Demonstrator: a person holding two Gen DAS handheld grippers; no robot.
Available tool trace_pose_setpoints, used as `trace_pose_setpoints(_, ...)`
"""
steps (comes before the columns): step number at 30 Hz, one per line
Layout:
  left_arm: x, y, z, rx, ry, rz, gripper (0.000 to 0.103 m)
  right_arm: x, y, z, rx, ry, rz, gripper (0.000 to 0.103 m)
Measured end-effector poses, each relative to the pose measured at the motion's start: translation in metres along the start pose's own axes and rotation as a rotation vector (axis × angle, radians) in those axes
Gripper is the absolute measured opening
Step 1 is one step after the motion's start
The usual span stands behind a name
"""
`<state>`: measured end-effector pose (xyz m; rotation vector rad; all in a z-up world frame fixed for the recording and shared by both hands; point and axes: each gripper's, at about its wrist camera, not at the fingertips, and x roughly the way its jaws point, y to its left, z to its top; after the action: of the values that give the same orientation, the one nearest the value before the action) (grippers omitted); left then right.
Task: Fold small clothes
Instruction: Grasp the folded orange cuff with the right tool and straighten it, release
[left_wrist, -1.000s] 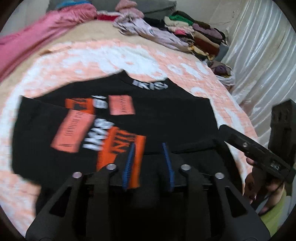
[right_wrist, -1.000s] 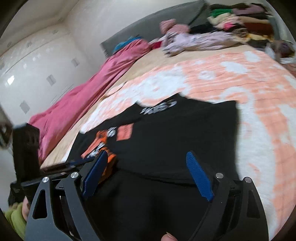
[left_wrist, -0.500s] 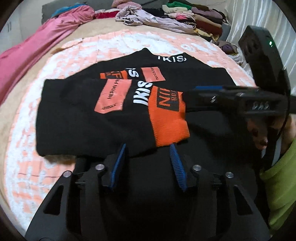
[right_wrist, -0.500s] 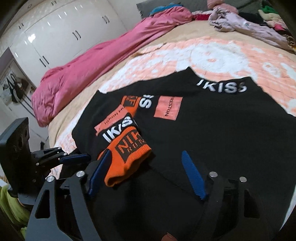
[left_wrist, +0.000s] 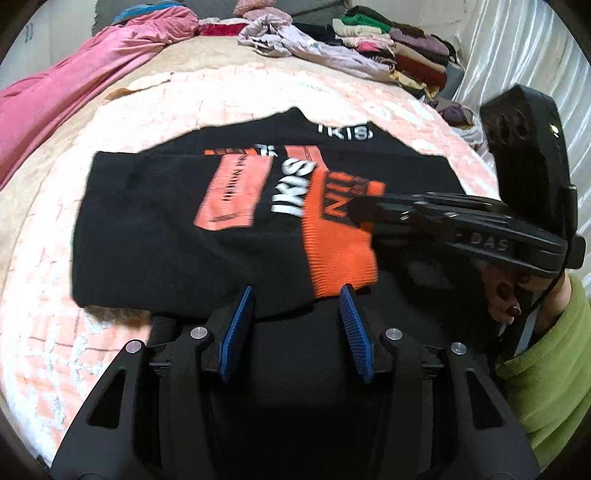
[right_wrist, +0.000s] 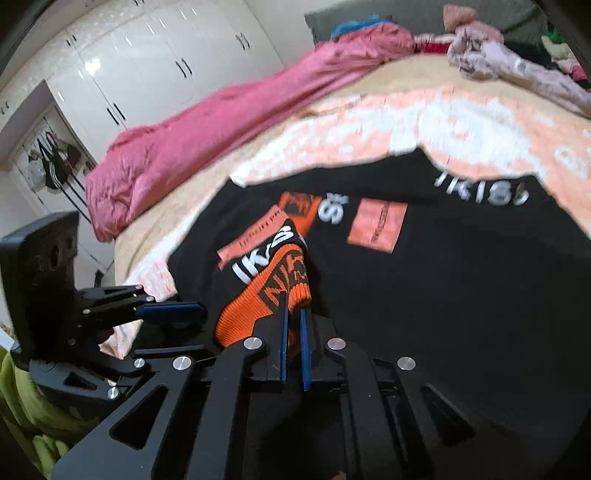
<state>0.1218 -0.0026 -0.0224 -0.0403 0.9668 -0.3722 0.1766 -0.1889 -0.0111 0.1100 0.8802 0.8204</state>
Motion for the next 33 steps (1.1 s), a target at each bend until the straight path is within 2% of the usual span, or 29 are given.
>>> trace_pose_setpoints(6,-0.016,0.009,0.01,-0.033,-0.04,0.002,0.044,-0.046,-0.008,0.013,0.016,-0.139,-0.085,0.005)
trace_pose_setpoints(10,-0.02,0.014,0.015,-0.048,-0.05,0.008,0.044,-0.076,-0.027,0.015,0.028,-0.196,-0.214,0.005)
trace_pose_setpoints(16,-0.015,0.023,0.028,-0.081,-0.053,0.031,0.044,-0.098,-0.078,0.0,0.139,-0.186,-0.371,0.005)
trace_pose_setpoints(19,-0.01,0.028,0.036,-0.093,-0.045,0.05,0.044,-0.098,-0.096,-0.009,0.184,-0.162,-0.421,0.005)
trace_pose_setpoints(25,0.0,0.024,0.054,-0.081,-0.043,0.067,0.044,-0.095,-0.109,-0.016,0.225,-0.137,-0.463,0.005)
trace_pose_setpoints(30,0.024,0.007,0.077,-0.025,-0.026,0.064,0.044,-0.097,-0.107,-0.016,0.221,-0.141,-0.493,0.005)
trace_pose_setpoints(33,0.051,0.006,0.081,-0.012,0.024,0.09,0.044,-0.098,-0.109,-0.017,0.22,-0.137,-0.509,0.005)
